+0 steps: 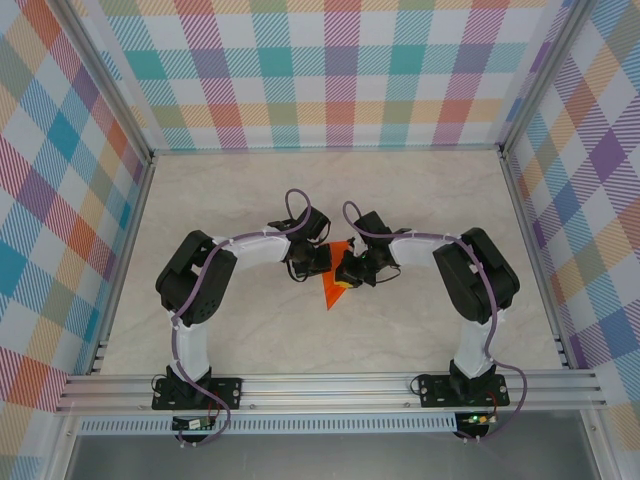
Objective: Fold a paper plane with a square sheet of paper (pick it up from the middle)
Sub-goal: Third fold the triangle at the center of the table.
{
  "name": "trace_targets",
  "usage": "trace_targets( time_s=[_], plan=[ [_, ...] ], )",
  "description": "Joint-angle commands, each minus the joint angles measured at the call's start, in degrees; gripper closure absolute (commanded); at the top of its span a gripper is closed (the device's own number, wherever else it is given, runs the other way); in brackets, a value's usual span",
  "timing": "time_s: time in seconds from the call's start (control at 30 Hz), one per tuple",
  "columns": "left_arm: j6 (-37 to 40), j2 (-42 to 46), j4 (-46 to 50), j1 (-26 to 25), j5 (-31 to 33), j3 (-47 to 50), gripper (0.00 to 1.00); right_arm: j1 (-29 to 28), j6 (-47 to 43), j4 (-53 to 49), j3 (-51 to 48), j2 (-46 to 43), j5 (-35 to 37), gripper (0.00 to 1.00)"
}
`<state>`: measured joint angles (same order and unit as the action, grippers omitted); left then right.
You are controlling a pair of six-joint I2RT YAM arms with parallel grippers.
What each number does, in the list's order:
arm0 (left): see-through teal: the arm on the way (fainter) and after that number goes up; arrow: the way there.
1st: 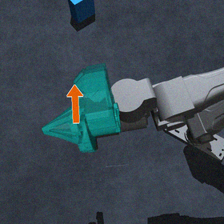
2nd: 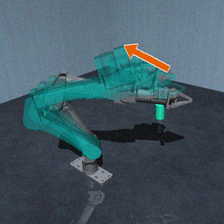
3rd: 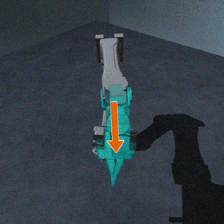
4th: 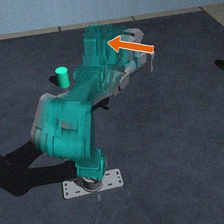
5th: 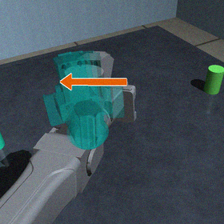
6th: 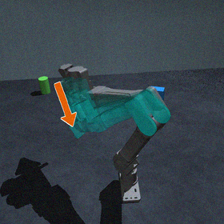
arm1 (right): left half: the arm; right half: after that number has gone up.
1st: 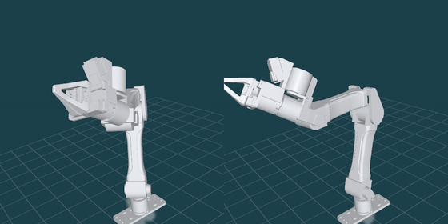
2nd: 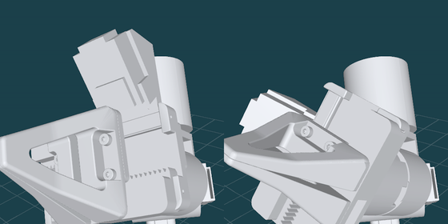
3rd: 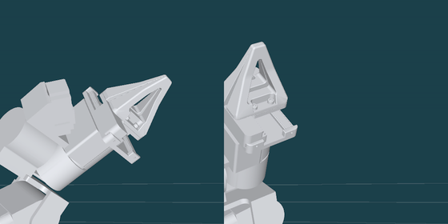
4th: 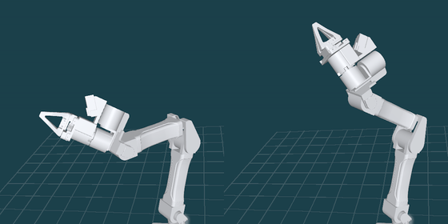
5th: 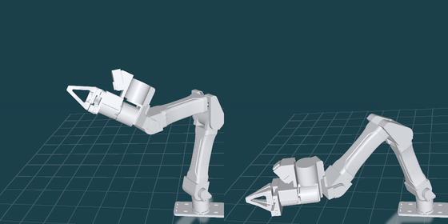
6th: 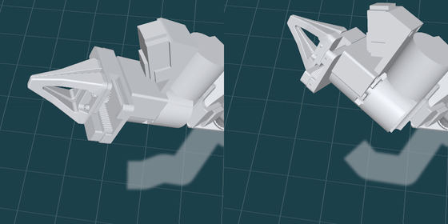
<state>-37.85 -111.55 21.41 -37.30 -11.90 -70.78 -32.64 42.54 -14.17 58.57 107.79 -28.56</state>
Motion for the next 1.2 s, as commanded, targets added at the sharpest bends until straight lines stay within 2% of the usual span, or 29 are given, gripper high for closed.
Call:
trace_targets(
  time_s=[0.0,0.33,0.53,0.8,0.93,1.03,1.17],
  plan=[
    [0.93,0.27,3.02,0.38,-1.01,-0.29,0.94,-0.4,-1.32,-0.65,1.02,1.46,0.01,0.95],
    [0.93,0.93,3.28,0.38,-0.86,-0.21,0.94,-0.49,-1.33,-0.83,1.07,2.16,0.22,0.91],
    [-0.2,4.35,4.93,2.05,3.65,0.81,0.94,-0.58,-1.41,-1.56,1.2,2.62,0.66,0.74],
    [-2.5,10.15,6.04,8.12,6.55,6.44,0.94,-0.67,-1.41,-1.84,1.22,2.98,1.06,0.58],
    [-1.95,12.62,5.14,8.8,5.09,8.05,0.94,-0.67,-1.59,-1.7,1.03,2.78,1.27,0.53],
    [-1.93,13.71,2.39,8.82,1.16,9.65,0.94,-0.68,-1.93,-2.02,0.94,2.7,1.57,0.52],
    [-2.23,14.43,-2.61,8.48,-5.31,11.82,0.94,-0.71,-2.34,-2.7,0.76,2.69,2.23,0.59]
  ],
)
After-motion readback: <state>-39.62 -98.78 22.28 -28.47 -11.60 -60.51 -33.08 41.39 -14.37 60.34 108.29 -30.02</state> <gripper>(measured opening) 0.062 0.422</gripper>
